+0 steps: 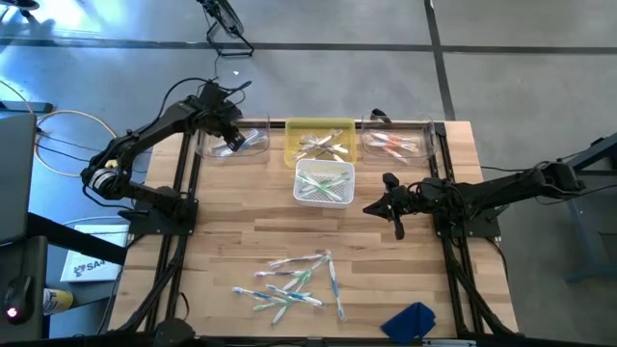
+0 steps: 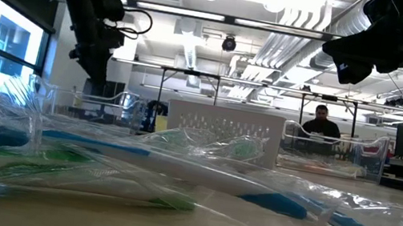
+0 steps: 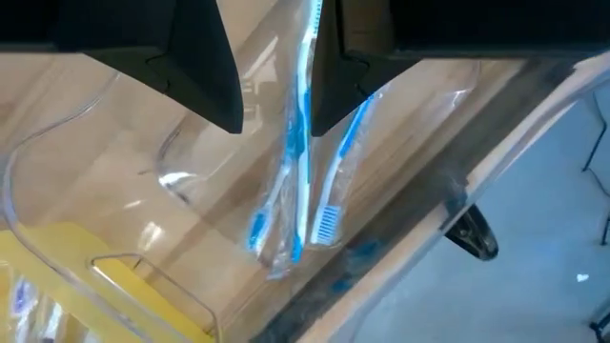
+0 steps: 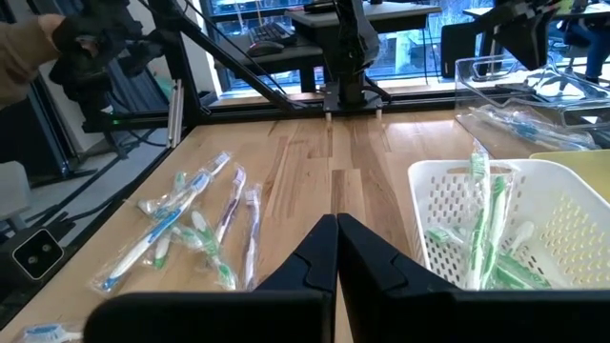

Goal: Pick & Place Toothbrushes
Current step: Put the green toothbrush into the white bin

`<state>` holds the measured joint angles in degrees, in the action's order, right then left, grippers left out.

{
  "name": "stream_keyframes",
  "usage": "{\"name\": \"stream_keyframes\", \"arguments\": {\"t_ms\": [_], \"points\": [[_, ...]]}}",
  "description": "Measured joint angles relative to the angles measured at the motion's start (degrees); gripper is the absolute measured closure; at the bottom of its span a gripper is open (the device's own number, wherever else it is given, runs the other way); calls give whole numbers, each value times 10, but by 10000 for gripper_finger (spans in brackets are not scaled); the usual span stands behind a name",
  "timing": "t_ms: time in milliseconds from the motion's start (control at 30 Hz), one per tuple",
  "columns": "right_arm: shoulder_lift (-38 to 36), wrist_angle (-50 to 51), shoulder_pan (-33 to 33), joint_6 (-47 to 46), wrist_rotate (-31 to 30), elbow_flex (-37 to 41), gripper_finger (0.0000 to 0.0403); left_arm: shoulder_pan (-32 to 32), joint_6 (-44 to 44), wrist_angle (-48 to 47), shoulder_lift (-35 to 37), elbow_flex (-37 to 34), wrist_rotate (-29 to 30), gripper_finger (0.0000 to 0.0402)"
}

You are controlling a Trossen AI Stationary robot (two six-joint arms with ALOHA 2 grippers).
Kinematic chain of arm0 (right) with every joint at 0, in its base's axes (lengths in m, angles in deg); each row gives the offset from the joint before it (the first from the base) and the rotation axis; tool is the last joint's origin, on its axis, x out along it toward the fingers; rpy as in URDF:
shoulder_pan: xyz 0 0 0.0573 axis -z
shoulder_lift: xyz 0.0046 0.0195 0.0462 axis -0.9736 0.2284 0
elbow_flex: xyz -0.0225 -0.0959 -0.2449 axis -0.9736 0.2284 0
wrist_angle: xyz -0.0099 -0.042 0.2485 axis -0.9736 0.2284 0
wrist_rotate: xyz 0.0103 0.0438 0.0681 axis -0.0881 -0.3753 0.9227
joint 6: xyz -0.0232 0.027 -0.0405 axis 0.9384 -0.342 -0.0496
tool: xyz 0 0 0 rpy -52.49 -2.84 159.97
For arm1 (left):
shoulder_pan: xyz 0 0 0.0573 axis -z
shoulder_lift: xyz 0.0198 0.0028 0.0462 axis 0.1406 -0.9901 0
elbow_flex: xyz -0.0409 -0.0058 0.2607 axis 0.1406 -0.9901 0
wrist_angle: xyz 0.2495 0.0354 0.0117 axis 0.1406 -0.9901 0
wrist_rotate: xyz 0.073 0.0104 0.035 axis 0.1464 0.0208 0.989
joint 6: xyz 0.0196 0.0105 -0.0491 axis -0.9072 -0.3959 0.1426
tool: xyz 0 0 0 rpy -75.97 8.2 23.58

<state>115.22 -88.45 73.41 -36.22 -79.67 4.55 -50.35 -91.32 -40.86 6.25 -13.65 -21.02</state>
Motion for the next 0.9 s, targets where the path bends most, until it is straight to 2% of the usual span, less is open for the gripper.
{"name": "stream_keyframes", "arguments": {"t_ms": [300, 400, 467, 567, 767, 900], "points": [[0, -4, 0, -13, -20, 0, 401, 0, -7, 12, 0, 0, 4, 279], [0, -5, 0, -15, -35, 0, 401, 0, -16, 44, 0, 0, 52, 279], [0, -6, 0, -15, -39, 0, 401, -1, 9, 52, 0, 0, 78, 279], [0, -9, 0, -15, -40, 0, 401, 1, 41, 52, 0, 0, 82, 279], [0, -9, 0, -15, -40, 0, 401, 76, -26, 55, 22, -4, 116, 279], [0, -9, 0, -18, -42, 0, 401, 154, -35, 154, 84, -59, 168, 279]]}}
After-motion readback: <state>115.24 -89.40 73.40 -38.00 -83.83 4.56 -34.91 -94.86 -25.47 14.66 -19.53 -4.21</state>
